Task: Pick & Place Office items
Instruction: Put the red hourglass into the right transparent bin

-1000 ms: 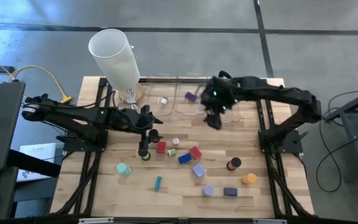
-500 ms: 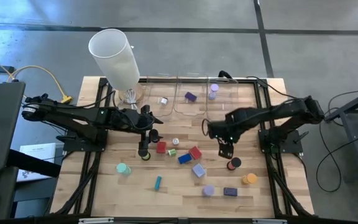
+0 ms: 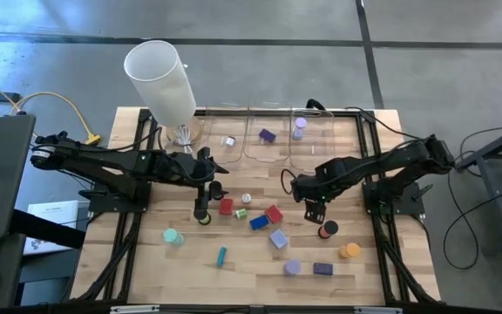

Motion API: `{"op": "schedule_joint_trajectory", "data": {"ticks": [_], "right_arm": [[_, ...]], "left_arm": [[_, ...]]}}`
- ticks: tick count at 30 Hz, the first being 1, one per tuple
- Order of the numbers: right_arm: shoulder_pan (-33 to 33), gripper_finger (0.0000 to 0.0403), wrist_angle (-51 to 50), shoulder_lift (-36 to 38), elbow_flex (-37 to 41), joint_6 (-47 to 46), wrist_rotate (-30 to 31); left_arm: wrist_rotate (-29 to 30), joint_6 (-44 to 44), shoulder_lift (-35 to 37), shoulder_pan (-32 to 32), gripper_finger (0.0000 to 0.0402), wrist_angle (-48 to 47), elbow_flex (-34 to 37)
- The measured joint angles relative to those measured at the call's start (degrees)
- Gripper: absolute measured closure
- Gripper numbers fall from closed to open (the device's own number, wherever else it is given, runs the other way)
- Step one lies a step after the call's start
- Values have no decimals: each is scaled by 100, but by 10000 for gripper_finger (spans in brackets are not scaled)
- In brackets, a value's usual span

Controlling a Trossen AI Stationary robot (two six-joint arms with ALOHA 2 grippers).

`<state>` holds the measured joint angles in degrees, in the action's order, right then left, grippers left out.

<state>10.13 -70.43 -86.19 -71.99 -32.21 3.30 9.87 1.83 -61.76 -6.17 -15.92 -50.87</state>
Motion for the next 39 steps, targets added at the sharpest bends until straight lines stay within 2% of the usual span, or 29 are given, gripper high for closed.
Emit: {"op": "schedule_joint_trajectory", "data": {"ticks": [6, 12, 25, 34, 39], "right_arm": [[0, 174, 127, 0, 0, -163, -16], [17, 174, 67, 0, 0, -372, 240], [2, 174, 43, 0, 0, -215, 196], [7, 174, 38, 0, 0, -200, 735], [11, 164, 32, 0, 0, -187, 747]], "left_arm": [[0, 6, 0, 0, 108, 0, 0], [0, 16, 0, 0, 108, -13, 0], [0, 15, 0, 0, 108, -16, 0], [0, 14, 0, 0, 108, -17, 6], [0, 15, -29, 0, 108, -24, 11]]}}
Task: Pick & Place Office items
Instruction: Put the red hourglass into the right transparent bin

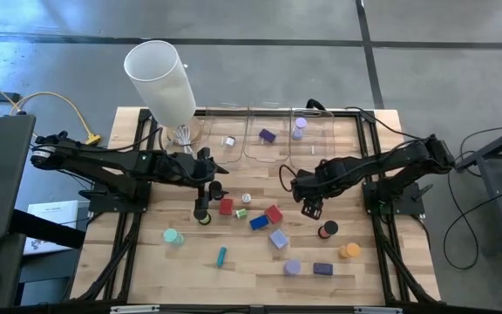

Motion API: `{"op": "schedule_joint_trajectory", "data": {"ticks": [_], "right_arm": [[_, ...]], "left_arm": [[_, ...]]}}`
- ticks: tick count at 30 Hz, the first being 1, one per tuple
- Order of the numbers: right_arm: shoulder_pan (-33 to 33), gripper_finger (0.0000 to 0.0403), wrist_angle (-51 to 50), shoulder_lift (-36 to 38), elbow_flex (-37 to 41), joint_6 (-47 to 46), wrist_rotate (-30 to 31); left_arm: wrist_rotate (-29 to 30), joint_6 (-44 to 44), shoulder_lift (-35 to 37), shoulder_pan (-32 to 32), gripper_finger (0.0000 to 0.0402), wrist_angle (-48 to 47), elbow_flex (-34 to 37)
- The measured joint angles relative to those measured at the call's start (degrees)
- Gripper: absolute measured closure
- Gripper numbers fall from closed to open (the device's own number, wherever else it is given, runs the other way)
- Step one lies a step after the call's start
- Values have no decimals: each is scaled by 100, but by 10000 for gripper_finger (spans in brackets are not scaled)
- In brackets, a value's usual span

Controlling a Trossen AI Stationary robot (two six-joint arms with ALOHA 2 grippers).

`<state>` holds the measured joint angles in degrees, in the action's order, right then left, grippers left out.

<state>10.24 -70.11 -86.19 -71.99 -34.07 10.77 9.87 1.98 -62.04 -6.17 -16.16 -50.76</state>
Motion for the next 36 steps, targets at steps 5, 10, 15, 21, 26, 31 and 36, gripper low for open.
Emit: {"op": "schedule_joint_trajectory", "data": {"ticks": [5, 10, 15, 21, 26, 31, 36], "right_arm": [[0, 104, -7, 0, 0, 112, 28], [65, 35, -51, 0, 0, 161, -331], [133, 5, -158, 0, 0, 76, -1034], [484, 17, -129, 2, 0, 73, -1417], [793, 17, 2, 2, 0, -33, -1188], [952, 17, 424, 2, 0, -221, -1276], [1063, 17, 896, 2, 0, -357, -1493]], "left_arm": [[1, -2, -99, 0, 108, -16, 0], [0, -41, -155, 0, 108, -1, 0], [1, -65, -164, 0, 108, -3, 0], [0, -65, -164, 0, 108, -7, 0], [0, -55, -164, 0, 108, -8, 0], [0, 55, -164, 0, 108, -9, 0], [0, 68, -164, 0, 108, -9, 0]]}}
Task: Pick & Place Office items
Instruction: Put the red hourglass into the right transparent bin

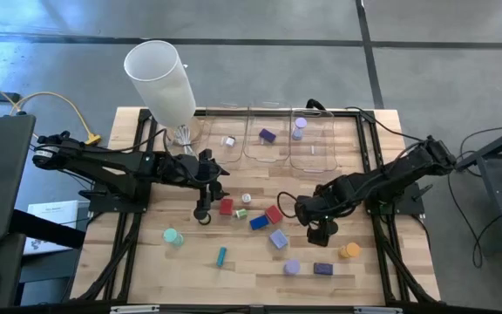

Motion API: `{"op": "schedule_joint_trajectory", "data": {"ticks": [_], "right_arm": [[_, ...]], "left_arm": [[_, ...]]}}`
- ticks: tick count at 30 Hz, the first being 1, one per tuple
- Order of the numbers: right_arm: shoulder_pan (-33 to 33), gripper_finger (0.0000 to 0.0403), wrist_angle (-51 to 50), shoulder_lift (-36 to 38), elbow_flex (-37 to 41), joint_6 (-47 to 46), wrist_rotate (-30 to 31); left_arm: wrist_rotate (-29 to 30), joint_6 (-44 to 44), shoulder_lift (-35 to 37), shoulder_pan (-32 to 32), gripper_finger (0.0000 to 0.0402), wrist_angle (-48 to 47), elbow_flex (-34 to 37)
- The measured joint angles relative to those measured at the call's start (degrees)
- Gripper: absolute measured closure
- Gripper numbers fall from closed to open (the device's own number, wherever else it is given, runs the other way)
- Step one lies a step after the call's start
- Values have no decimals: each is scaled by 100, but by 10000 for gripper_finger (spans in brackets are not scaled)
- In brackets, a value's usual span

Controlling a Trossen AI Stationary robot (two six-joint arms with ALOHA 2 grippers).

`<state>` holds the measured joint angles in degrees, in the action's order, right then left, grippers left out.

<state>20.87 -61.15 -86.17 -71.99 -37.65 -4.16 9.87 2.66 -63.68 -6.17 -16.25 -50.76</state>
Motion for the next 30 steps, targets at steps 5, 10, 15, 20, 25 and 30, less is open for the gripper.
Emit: {"op": "schedule_joint_trajectory", "data": {"ticks": [5, 10, 15, 20, 25, 30], "right_arm": [[19, 18, 214, 0, 0, -22, -17], [14, 21, 305, 0, 0, 137, 524], [12, 22, 866, 0, 0, 24, 697], [-2, 23, 929, -37, -2, 254, 972], [-33, 23, 136, -50, -2, -279, 936], [-26, 23, -721, -50, -2, -1220, 827]], "left_arm": [[0, 0, 0, 0, 108, 0, 0], [0, -2, 0, 0, 108, 0, -2], [0, -2, 0, 0, 108, 0, -2], [0, -40, 2, 0, 108, 0, -2], [0, -71, 2, 0, 108, 0, -2], [0, -79, 2, 0, 108, 0, -2]]}}
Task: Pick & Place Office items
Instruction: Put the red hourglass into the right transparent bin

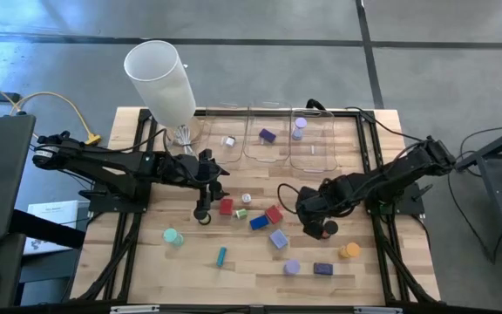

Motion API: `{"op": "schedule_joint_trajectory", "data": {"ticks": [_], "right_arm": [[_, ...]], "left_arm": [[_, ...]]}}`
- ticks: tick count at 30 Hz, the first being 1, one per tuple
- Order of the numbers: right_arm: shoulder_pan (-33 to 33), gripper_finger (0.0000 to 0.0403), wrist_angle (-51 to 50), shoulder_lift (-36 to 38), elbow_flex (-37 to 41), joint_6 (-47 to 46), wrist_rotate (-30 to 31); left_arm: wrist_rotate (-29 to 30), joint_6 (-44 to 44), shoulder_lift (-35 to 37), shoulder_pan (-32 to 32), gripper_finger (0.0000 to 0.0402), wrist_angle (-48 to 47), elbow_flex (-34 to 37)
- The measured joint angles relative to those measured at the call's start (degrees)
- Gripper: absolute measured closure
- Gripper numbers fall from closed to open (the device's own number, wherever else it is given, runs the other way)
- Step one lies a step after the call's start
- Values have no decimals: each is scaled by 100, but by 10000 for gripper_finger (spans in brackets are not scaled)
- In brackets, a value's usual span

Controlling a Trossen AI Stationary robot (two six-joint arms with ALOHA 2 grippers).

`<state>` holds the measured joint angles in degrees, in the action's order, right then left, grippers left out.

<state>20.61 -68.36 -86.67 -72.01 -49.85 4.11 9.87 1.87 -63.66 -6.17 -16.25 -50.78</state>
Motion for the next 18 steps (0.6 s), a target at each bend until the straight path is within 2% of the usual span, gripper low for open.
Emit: {"op": "schedule_joint_trajectory", "data": {"ticks": [6, 18], "right_arm": [[121, 23, -435, 0, 2, -761, -426], [436, 23, -594, 0, 14, -1415, -432]], "left_arm": [[0, -2, 1, 0, 108, 0, 0], [0, 7, 2, 0, 108, -7, -9]]}}
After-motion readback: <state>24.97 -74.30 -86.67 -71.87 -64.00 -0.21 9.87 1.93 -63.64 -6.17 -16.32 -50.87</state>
